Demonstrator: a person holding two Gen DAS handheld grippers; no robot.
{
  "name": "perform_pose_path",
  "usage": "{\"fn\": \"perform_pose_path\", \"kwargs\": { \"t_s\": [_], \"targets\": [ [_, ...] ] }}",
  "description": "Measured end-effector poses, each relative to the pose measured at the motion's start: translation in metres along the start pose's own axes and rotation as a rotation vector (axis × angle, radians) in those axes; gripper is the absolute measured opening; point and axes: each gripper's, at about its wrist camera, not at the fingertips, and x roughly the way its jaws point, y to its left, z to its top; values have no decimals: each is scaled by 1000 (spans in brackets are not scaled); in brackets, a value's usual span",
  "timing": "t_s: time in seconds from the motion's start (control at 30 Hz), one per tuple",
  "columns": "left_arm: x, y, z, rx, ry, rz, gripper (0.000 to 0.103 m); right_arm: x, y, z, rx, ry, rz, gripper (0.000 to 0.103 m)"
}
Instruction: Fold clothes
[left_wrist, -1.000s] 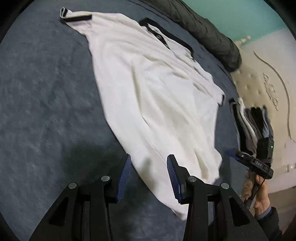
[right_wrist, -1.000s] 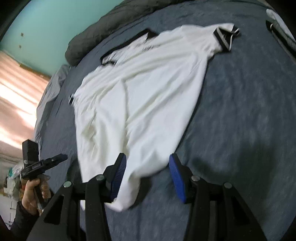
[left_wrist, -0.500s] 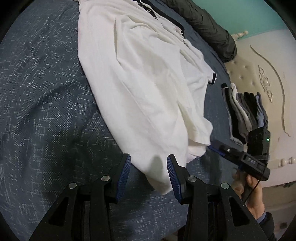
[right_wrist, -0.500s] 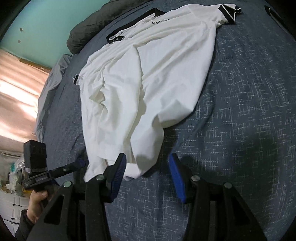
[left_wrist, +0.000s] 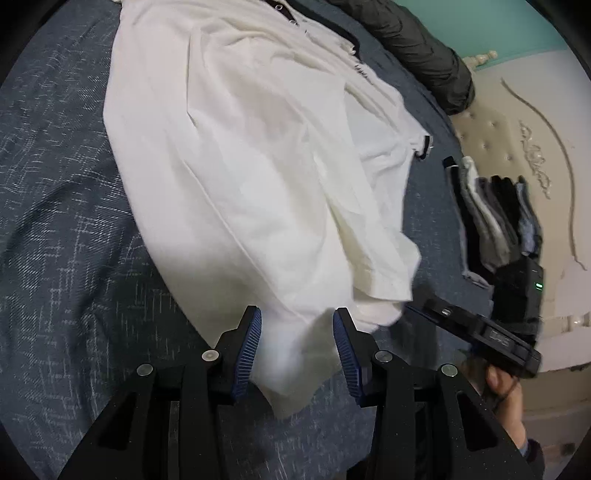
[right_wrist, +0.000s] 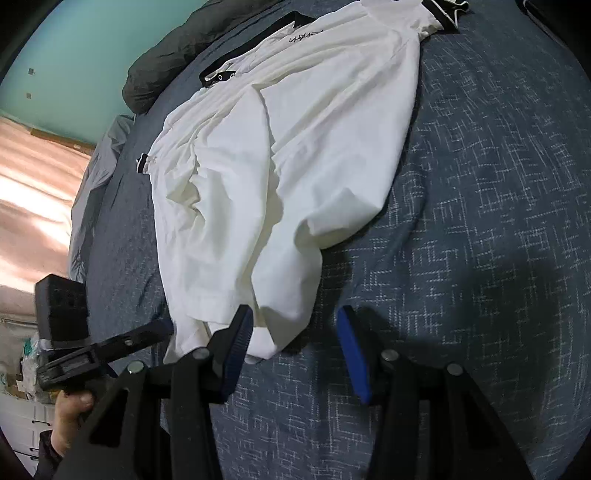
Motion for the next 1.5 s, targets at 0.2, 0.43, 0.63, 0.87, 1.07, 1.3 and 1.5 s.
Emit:
{"fn": "perform_pose_path", "kwargs": {
  "t_s": [0.2, 0.43, 0.63, 0.87, 1.07, 1.3, 1.5],
  "targets": [
    [1, 1, 0, 28, -8, 9, 8, -7, -2, 0, 8, -14, 16, 48],
    [-25, 5, -1, 56, -36, -14, 3, -7, -4, 2, 19, -20, 18, 48],
    [-83, 16, 3, 80, -109, -25, 3, -10, -2, -1, 17, -18, 20, 48],
    [-145, 73, 3, 7, -198, 27, 3, -10, -1, 1, 26, -9, 8, 48],
    [-153, 101, -2, -40, -207, 42, 3, 5, -3, -2, 77, 25, 30, 48],
    [-156, 105, -2, -38, -216, 33, 3, 8, -8, -5, 90, 2, 54, 3],
    [-171, 100, 2, -17, -239, 31, 3, -33, -3, 0, 25, -78, 37, 0]
  ]
}}
